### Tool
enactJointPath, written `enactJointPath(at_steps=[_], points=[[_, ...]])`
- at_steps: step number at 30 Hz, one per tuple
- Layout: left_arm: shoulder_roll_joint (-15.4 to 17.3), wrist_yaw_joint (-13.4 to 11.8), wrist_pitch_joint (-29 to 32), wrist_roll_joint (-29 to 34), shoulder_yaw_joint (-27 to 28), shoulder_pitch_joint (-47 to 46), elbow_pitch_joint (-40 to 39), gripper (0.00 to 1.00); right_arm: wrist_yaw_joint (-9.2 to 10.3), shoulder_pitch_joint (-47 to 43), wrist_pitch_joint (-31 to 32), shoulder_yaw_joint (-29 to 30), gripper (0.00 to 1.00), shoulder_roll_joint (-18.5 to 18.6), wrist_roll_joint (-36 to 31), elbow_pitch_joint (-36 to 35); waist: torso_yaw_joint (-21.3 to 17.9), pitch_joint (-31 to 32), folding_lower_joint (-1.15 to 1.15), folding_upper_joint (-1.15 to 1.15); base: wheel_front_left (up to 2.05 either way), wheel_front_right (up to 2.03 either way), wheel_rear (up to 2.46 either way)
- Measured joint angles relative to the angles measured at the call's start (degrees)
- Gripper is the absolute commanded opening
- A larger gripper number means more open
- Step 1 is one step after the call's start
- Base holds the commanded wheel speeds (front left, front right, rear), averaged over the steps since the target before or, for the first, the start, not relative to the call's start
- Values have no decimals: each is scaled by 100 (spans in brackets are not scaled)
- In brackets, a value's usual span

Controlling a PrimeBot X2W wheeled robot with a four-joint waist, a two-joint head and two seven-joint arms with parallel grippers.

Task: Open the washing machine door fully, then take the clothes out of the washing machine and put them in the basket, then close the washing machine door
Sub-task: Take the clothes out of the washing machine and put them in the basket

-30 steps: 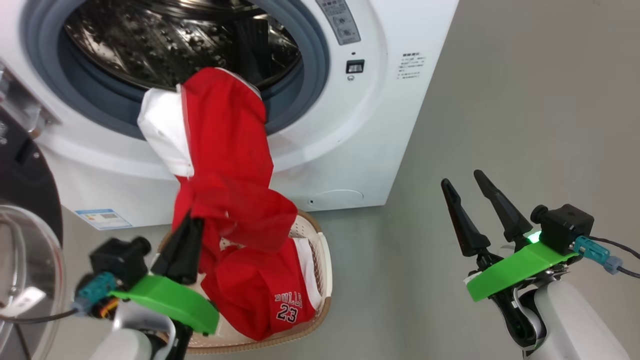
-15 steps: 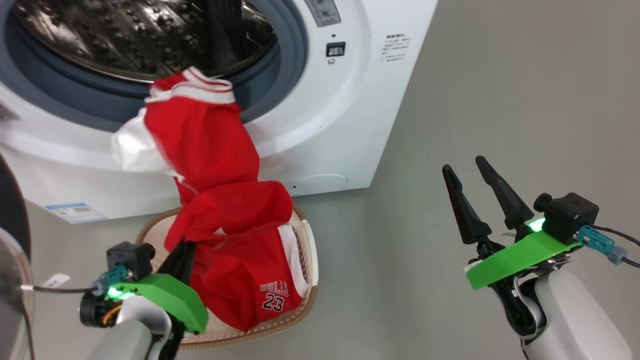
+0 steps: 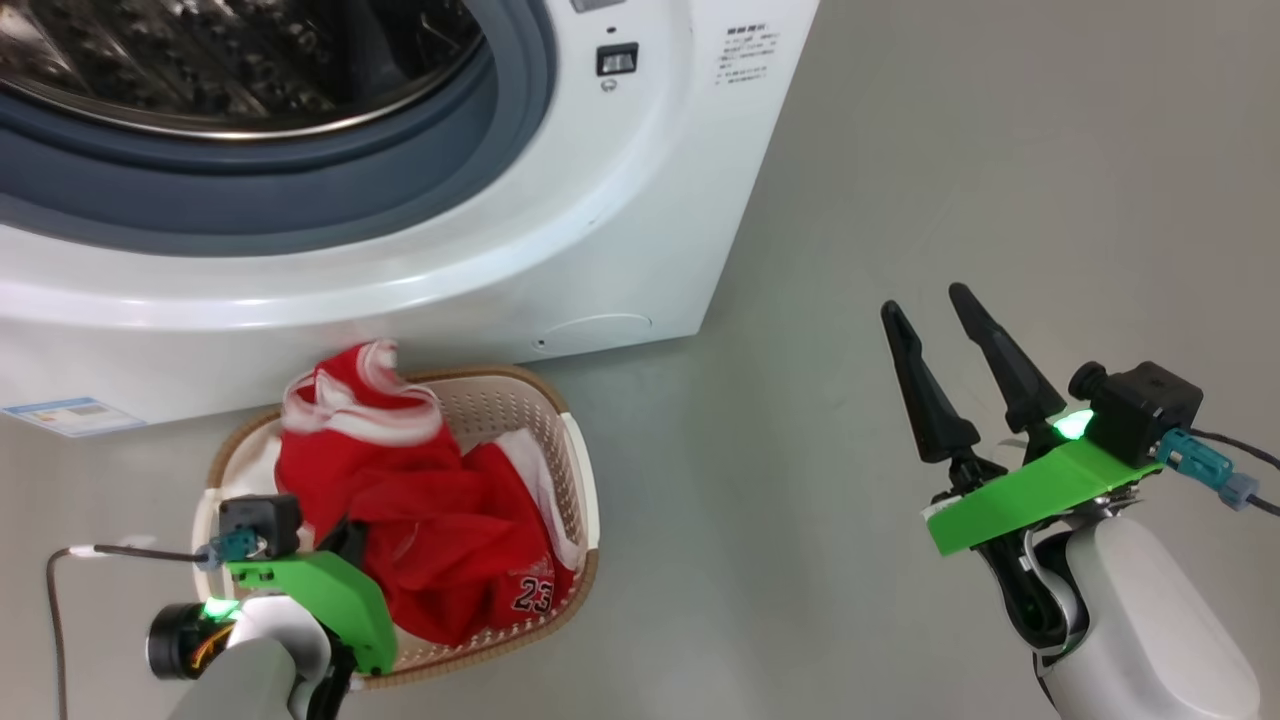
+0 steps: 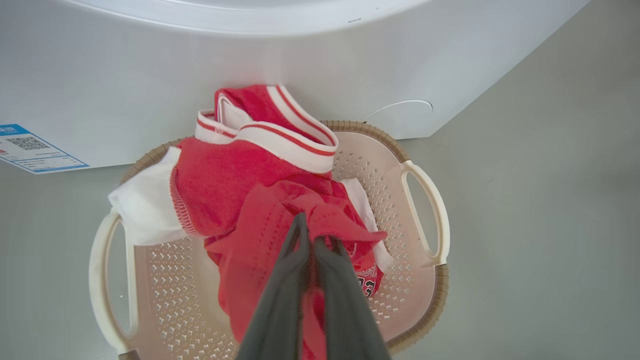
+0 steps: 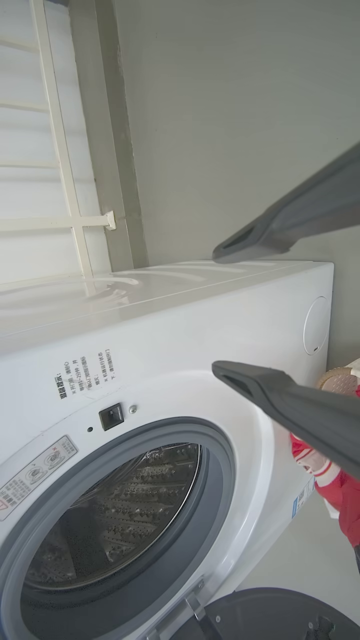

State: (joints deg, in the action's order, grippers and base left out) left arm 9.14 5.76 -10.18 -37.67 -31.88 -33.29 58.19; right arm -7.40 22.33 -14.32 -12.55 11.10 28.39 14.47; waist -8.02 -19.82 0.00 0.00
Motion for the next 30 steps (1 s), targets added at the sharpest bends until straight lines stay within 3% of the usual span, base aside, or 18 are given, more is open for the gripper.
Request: enactJointPath(at_steps=[9, 14, 16, 17, 30], points=[[-155, 105, 13, -108, -47, -522, 1191, 0, 0, 174, 0, -8, 100, -19, -2, -52, -192, -309, 0, 0, 0, 0, 0], [-172, 112, 60, -174, -47, -633, 1381, 0, 0, 177, 0, -1, 100, -19, -3, -53, -275, -417, 0, 0, 0, 0, 0], [-172, 112, 86, -194, -46, -637, 1428, 84, 0, 183, 0, -2, 100, -22, -3, -52, -301, -448, 0, 0, 0, 0, 0], [-172, 112, 86, -194, -46, -637, 1428, 100, 0, 183, 0, -2, 100, -22, -3, -52, -301, -448, 0, 0, 0, 0, 0], [-200, 155, -10, -194, -261, -716, 1507, 100, 0, 241, 0, 16, 100, -37, -10, 2, -252, -377, 0, 0, 0, 0, 0]])
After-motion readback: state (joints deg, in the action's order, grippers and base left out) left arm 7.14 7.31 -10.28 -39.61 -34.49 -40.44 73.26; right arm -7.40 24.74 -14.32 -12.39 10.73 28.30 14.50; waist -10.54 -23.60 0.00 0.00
